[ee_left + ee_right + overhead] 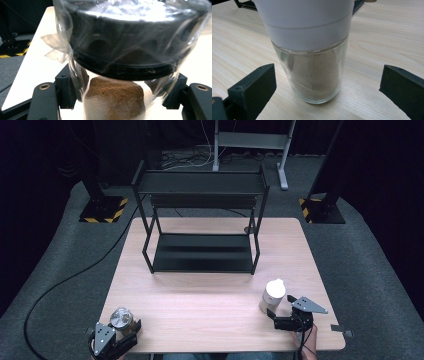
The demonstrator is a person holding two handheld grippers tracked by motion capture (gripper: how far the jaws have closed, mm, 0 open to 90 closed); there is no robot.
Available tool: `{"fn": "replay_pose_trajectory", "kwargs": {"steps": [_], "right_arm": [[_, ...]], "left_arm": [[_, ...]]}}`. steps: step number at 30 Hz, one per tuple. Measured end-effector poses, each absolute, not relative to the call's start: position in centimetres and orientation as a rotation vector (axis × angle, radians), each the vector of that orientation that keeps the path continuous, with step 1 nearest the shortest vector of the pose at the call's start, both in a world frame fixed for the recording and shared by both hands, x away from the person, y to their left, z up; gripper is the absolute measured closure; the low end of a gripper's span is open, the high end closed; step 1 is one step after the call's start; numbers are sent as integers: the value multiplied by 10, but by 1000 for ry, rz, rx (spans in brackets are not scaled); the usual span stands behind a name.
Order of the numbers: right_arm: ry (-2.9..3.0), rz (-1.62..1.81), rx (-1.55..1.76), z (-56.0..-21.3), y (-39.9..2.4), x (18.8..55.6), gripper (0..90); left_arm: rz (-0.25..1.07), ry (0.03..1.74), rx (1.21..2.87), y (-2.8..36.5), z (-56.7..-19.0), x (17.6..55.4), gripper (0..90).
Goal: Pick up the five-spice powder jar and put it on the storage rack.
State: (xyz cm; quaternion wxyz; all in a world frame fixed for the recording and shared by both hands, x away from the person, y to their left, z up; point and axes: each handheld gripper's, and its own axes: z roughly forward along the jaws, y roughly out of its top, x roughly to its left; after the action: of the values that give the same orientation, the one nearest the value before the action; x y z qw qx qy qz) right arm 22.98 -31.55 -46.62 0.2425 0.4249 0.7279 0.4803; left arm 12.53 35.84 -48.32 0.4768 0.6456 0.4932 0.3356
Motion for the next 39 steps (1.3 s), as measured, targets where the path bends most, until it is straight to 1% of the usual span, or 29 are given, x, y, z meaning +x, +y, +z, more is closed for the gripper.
{"fn": "replay_pose_trajectory", "kwargs": {"steps": [10, 21, 39], "right_arm": [[1996, 1302, 1152, -466, -314, 231, 0], [2000, 1295, 1157, -465, -313, 231, 1], [2004, 1300, 1158, -465, -314, 232, 1]], "left_arm": [[818, 1169, 1604, 359, -468, 132, 301], [829, 1114, 1651, 349, -452, 146, 301], [815, 1051, 1684, 343, -436, 171, 301]]}}
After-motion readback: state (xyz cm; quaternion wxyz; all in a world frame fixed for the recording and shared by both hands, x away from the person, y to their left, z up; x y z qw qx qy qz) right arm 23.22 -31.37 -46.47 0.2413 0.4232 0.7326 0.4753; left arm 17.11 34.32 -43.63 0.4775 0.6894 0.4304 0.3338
